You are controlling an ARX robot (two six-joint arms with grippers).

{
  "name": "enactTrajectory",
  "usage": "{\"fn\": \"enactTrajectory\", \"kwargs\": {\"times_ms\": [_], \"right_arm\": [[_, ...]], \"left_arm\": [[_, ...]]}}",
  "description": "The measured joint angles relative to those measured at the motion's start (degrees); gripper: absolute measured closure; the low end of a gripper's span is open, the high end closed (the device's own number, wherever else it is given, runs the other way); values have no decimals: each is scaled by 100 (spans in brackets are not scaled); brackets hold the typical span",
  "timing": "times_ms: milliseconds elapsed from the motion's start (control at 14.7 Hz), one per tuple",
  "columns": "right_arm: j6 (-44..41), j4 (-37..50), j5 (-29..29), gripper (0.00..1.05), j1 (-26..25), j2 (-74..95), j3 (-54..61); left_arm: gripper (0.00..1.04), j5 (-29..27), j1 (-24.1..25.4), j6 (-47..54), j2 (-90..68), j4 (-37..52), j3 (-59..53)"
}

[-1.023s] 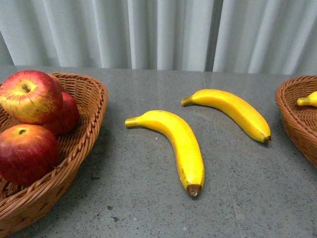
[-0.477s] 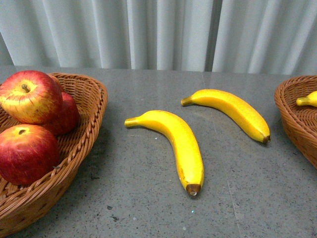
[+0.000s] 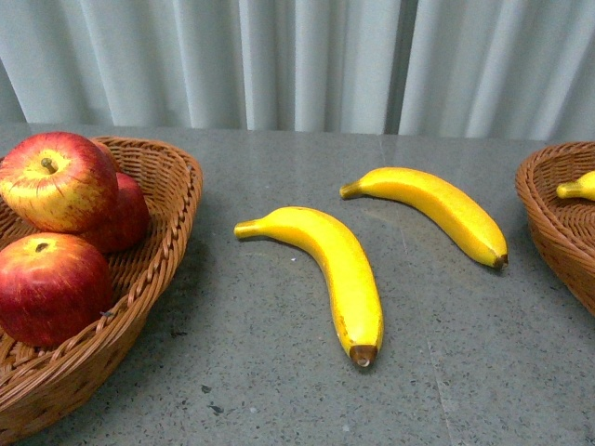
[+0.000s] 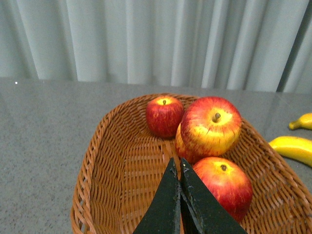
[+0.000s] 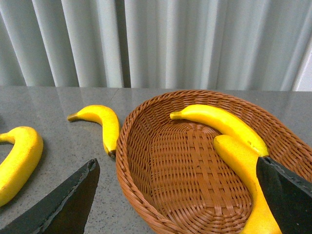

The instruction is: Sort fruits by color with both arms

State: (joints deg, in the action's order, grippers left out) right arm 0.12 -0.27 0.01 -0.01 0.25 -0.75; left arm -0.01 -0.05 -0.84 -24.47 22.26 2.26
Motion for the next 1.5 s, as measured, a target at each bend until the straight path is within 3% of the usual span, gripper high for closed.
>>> {"fn": "enactTrajectory", "kwargs": {"times_ms": [818, 955, 1364, 1500], "right_arm": [[0, 0, 0, 7, 0, 0, 0], [2, 0, 2, 7, 0, 0, 0], [0, 2, 0, 7, 0, 0, 0], [0, 2, 0, 7, 0, 0, 0]], "left_arm": [[103, 0, 0, 4, 1464, -1226, -142], [103, -2, 0, 4, 2308, -2308, -138], [103, -4, 0, 20, 2389, -2249, -138], [82, 0, 0, 20, 2389, -2251, -138]]}}
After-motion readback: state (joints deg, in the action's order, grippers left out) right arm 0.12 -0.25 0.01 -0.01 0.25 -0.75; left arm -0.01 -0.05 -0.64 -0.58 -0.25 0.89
